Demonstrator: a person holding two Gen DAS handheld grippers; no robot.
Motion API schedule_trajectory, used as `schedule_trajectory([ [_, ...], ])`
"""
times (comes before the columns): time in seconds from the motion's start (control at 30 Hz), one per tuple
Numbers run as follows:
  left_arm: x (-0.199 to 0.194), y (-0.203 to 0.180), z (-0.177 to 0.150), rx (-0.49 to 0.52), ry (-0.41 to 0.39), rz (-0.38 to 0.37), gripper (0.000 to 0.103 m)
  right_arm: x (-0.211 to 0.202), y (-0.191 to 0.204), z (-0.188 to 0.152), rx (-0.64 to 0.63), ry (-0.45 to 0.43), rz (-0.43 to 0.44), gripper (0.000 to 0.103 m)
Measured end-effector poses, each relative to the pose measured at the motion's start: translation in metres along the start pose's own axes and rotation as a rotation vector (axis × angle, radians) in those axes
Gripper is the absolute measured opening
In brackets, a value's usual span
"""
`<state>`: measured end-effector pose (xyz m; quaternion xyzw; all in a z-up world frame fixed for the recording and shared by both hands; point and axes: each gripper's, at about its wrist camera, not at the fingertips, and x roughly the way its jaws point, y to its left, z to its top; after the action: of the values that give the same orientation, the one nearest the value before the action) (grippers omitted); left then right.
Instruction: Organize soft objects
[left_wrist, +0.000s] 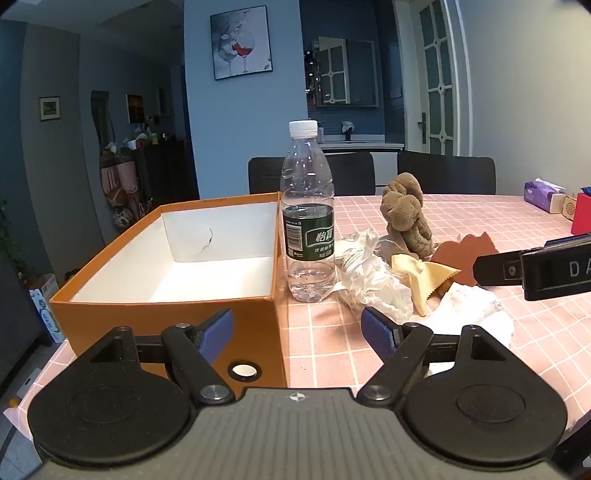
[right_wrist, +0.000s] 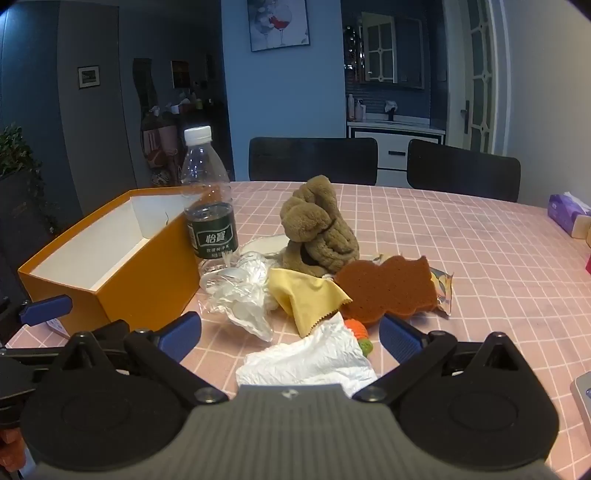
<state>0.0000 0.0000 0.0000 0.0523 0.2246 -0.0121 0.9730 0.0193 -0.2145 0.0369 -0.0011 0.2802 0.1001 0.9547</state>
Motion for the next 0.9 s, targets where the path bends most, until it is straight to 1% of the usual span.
schedule_trajectory([
  [0.17,-0.003,-0.004,0.003,0.001,-0.014,-0.015,0.093,0.001,0.002,0.002,-0.006,0.006,-0.002,0.1],
  [0.2,-0.005,0.001,0.004,-0.014,-0.023,-0.011,0.093,0.001,0.002,0.003,-0.005,0.006,-0.003,0.101],
  [0.23,-0.007,0.0,0.005,-0.003,-0.023,-0.01,0.093,-0.001,0.001,0.005,-0.005,0.005,-0.005,0.101],
  [0.3,-0.003,-0.001,0.015,0.003,0.005,-0.005,0.093,-0.003,0.0,0.01,0.0,-0.001,-0.005,0.101],
  [0.4,-0.01,0.001,0.022,0.001,-0.008,0.0,0.093,-0.009,-0.003,0.014,0.005,-0.012,-0.01,0.101],
  [0.53,-0.012,0.001,0.025,0.001,-0.014,0.007,0.093,-0.008,-0.001,0.016,-0.002,-0.021,-0.022,0.101],
  [0.67,-0.015,0.0,0.027,0.004,-0.02,0.008,0.093,-0.012,-0.002,0.018,0.008,-0.025,-0.013,0.101],
  [0.9,-0.02,0.002,0.028,-0.006,-0.02,0.016,0.093,-0.011,0.001,0.018,0.007,-0.014,-0.012,0.101],
])
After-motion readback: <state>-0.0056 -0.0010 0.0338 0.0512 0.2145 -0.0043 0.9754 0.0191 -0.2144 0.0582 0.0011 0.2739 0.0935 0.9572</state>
